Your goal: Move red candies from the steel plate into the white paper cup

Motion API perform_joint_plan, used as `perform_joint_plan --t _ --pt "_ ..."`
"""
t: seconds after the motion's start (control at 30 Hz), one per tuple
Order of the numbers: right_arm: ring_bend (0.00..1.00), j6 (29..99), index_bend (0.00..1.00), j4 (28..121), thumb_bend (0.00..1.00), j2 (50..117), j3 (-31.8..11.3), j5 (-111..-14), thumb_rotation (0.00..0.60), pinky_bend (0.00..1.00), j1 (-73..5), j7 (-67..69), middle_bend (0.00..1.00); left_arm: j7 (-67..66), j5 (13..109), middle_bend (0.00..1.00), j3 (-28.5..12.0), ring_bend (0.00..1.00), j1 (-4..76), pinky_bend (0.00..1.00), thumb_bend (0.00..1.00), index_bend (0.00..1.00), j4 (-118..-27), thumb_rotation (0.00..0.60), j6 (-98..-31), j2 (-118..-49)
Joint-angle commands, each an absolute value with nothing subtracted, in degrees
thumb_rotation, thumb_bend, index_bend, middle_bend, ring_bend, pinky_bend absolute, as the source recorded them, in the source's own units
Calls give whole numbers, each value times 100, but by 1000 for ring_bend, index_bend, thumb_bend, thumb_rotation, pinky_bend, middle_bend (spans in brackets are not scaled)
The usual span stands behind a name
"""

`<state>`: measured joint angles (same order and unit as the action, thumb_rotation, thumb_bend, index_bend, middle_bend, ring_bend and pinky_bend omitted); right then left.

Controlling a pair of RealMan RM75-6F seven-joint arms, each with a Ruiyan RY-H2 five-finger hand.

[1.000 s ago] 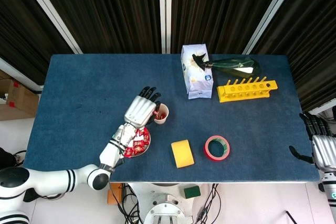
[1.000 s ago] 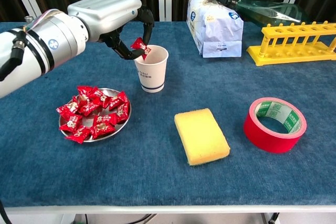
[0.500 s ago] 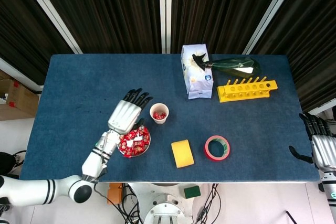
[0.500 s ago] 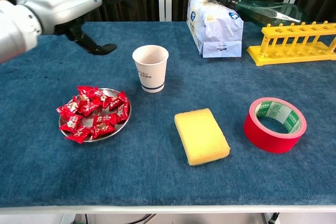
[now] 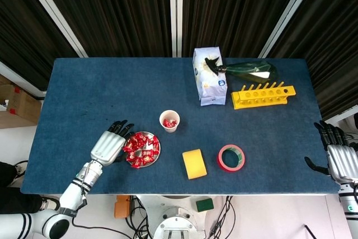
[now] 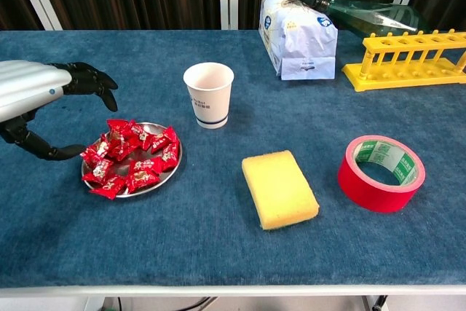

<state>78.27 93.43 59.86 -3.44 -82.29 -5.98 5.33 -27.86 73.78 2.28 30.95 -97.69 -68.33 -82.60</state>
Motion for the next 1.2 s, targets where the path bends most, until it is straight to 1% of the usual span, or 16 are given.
perform_joint_plan --t 0.03,0.13,0.23,0.57,0.97,1.2 --pt "0 7816 16 9350 240 5986 -338 -8235 600 0 -605 523 14 -2995 7143 103 154 13 2979 107 263 254 -9519 600 -6852 -8492" --pt "0 7812 16 9348 239 5979 -344 -8225 600 0 -608 534 14 -3220 6793 100 58 13 2993 107 261 264 -9486 600 -6718 -8567" --pt "0 7820 16 9340 240 5967 -358 -8203 600 0 -604 573 14 -3272 6632 99 -14 14 2999 107 261 302 -9435 600 -6652 -8628" --pt "0 7781 16 9325 240 5961 -352 -8203 600 0 -621 595 14 -3175 6673 109 -93 13 3001 107 261 399 -9402 600 -6579 -8696" --pt "0 7745 16 9319 240 5973 -358 -8172 600 0 -640 572 14 -3094 6735 109 -117 13 3031 107 261 402 -9403 600 -6440 -8721" --pt "0 7738 16 9317 240 5970 -356 -8169 600 0 -642 577 13 -3100 6794 109 -83 13 3059 107 261 360 -9460 600 -6344 -8690"
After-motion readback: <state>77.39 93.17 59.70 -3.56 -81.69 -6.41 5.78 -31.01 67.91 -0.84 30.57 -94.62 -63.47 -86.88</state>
